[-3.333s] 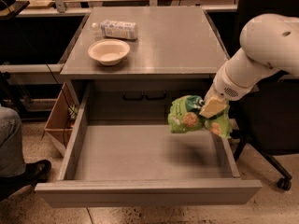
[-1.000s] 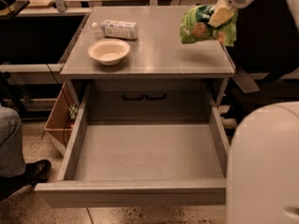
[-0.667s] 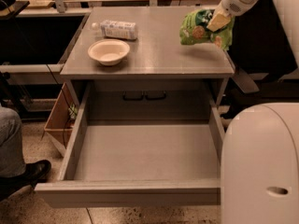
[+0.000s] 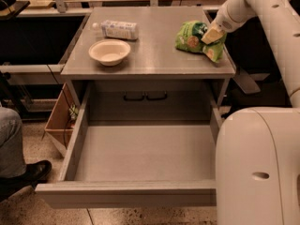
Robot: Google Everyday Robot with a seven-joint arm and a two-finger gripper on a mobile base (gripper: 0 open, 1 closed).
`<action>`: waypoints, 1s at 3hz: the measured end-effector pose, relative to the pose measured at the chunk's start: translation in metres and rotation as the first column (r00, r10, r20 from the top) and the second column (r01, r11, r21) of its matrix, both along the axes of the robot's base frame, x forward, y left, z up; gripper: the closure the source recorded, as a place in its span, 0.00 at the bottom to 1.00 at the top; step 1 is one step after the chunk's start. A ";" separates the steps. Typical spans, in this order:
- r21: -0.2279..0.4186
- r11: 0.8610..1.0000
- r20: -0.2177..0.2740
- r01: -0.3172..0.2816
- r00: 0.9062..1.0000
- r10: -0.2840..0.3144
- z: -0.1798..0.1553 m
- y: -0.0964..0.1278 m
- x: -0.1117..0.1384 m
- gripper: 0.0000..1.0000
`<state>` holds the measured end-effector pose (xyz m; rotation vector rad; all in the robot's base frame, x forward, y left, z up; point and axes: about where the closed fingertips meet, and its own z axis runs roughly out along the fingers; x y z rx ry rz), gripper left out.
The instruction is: Pick green rice chip bag from top drawer and place on counter
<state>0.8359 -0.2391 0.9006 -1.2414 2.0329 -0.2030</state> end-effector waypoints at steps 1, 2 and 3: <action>0.016 1.000 -0.012 0.001 1.000 -0.001 -0.010 0.001 0.004 0.62; 0.027 1.000 -0.022 -0.004 1.000 0.005 -0.014 0.005 0.006 0.39; 0.052 0.998 -0.044 -0.022 0.999 0.024 -0.025 0.015 0.007 0.16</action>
Offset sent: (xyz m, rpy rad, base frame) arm 0.0185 0.0077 -0.0248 0.0637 0.0455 0.0186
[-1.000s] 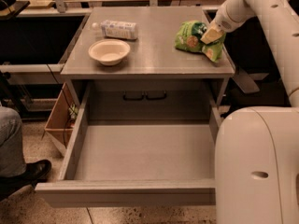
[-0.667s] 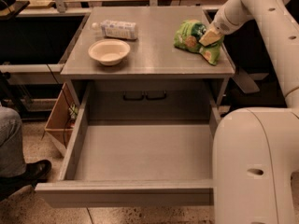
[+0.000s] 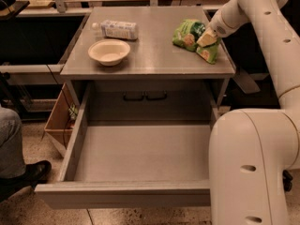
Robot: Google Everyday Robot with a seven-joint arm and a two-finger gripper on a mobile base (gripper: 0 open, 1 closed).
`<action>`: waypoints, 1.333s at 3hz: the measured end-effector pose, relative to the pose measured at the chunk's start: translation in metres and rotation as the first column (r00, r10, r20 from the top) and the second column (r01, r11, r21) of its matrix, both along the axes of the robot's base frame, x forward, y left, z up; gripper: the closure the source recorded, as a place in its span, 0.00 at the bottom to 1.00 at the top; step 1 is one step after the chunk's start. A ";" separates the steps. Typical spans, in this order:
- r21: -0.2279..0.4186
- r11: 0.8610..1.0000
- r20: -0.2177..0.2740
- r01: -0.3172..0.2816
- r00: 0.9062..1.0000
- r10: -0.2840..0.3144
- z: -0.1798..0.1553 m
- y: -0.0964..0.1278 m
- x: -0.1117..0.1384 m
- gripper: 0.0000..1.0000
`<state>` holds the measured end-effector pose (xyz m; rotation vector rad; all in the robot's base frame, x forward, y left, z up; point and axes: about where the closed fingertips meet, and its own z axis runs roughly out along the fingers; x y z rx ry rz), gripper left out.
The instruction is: Pick green rice chip bag from top drawer and place on counter
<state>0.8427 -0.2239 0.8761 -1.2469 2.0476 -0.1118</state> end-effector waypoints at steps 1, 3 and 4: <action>0.036 0.999 -0.014 -0.017 1.000 0.018 0.001 0.004 -0.005 0.00; 0.135 0.991 -0.007 -0.008 1.000 0.009 0.044 -0.054 -0.058 0.00; 0.208 0.977 0.006 0.053 0.998 -0.055 0.076 -0.115 -0.108 0.00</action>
Offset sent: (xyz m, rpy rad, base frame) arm -0.0344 -0.0518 0.0583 0.1194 0.0042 0.0175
